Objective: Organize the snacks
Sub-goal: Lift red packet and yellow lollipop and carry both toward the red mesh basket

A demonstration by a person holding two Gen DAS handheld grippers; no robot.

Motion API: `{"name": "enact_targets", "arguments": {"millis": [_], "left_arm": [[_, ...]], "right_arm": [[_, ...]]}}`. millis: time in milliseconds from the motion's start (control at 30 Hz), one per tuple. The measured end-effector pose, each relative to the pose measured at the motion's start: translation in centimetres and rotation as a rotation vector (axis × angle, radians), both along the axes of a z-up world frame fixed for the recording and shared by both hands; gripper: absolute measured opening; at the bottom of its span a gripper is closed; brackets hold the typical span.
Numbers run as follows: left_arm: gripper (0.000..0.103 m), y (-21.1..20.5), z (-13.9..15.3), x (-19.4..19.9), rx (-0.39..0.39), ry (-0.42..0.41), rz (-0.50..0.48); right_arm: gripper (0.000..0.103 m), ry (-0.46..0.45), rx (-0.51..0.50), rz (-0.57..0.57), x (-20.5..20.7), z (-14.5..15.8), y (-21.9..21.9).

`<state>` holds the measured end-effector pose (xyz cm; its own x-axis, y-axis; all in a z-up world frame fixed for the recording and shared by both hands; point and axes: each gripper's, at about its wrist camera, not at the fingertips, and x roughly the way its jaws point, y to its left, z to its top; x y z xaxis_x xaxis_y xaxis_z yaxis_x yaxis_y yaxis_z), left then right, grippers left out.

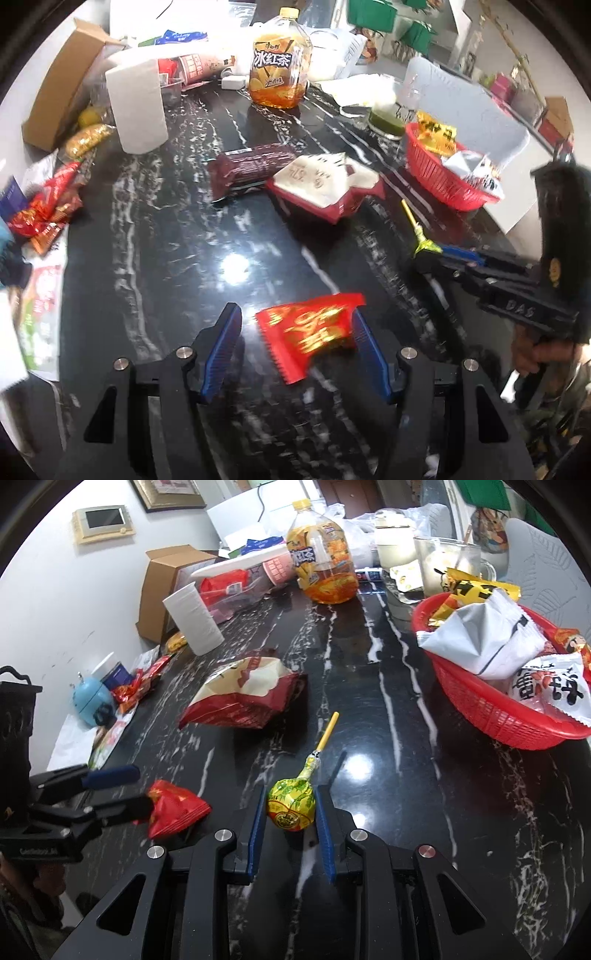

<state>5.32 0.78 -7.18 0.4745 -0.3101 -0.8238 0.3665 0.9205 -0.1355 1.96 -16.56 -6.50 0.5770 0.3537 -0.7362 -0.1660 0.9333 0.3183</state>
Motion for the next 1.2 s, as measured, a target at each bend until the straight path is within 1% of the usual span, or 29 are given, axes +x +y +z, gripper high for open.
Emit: {"name": "enact_targets", "arguments": {"millis": [33,100,167,233,367,467,567,633,667,733,833,900,1067,1100,1133,1167,1200], "left_arm": [[0.061,0.2,-0.1,-0.1,0.012,-0.006,-0.008],[0.061,0.7,-0.3,-0.2,0.013,-0.027,-0.012],[0.061,1.2,-0.6,-0.2,-0.013,-0.041,-0.014],[0.061,1.6,-1.0,-0.1,-0.05,-0.029,-0.02],[0.061,1.3,-1.3,-0.2,-0.045,-0.029,-0.035],[0.061,1.0,-1.4,-0.5,-0.056,-0.023,-0.047],[0.061,0.5,-1.7,-0.6,-0.093,0.013,-0.067],[0.061,0.2,-2.0,-0.8,-0.104,0.038,-0.078],[0.061,0.0,-1.9,-0.9,-0.101,0.026,-0.078],[0.061,-0.4,-2.0,-0.9,-0.1,0.033,-0.087],[0.061,-0.7,-2.0,-0.9,-0.118,0.023,-0.085],[0.061,-0.9,-2.1,-0.8,-0.104,0.009,-0.084],[0.061,-2.5,-2.2,-0.7,0.0,-0.039,-0.1],[0.056,-2.8,-2.3,-0.8,0.019,-0.049,-0.106],[0.042,-2.7,-2.2,-0.8,0.032,-0.061,-0.101],[0.035,-2.7,-2.1,-0.9,0.036,-0.069,-0.093],[0.035,-2.6,-2.1,-0.9,0.03,-0.062,-0.108]], "right_arm": [[0.026,-0.004,-0.005,0.015,0.0,0.1,0.5],[0.026,-0.01,-0.012,0.037,-0.1,0.1,1.2],[0.026,-0.007,-0.011,0.05,-0.2,0.0,1.7],[0.026,0.0,-0.009,0.059,-0.2,-0.1,2.1],[0.026,-0.002,-0.018,0.067,-0.2,-0.1,2.4],[0.026,-0.004,-0.02,0.064,-0.3,0.0,2.2],[0.026,-0.001,-0.014,0.06,-0.3,0.0,2.0],[0.026,-0.001,-0.011,0.057,-0.4,0.0,1.8],[0.026,-0.002,-0.009,0.055,-0.5,0.0,1.7],[0.026,-0.004,-0.008,0.047,-0.6,0.0,1.4],[0.026,-0.003,-0.004,0.036,-0.7,0.0,1.0],[0.026,-0.003,-0.001,0.031,-0.8,0.0,0.8],[0.026,0.001,0.003,0.021,-0.9,0.0,0.2],[0.026,0.001,0.003,0.018,-0.9,-0.1,0.1],[0.026,0.002,0.003,0.017,-0.9,-0.1,0.1],[0.026,0.003,0.003,0.015,-1.0,-0.1,0.0],[0.026,0.004,0.003,0.014,-1.1,-0.1,-0.1]]}}
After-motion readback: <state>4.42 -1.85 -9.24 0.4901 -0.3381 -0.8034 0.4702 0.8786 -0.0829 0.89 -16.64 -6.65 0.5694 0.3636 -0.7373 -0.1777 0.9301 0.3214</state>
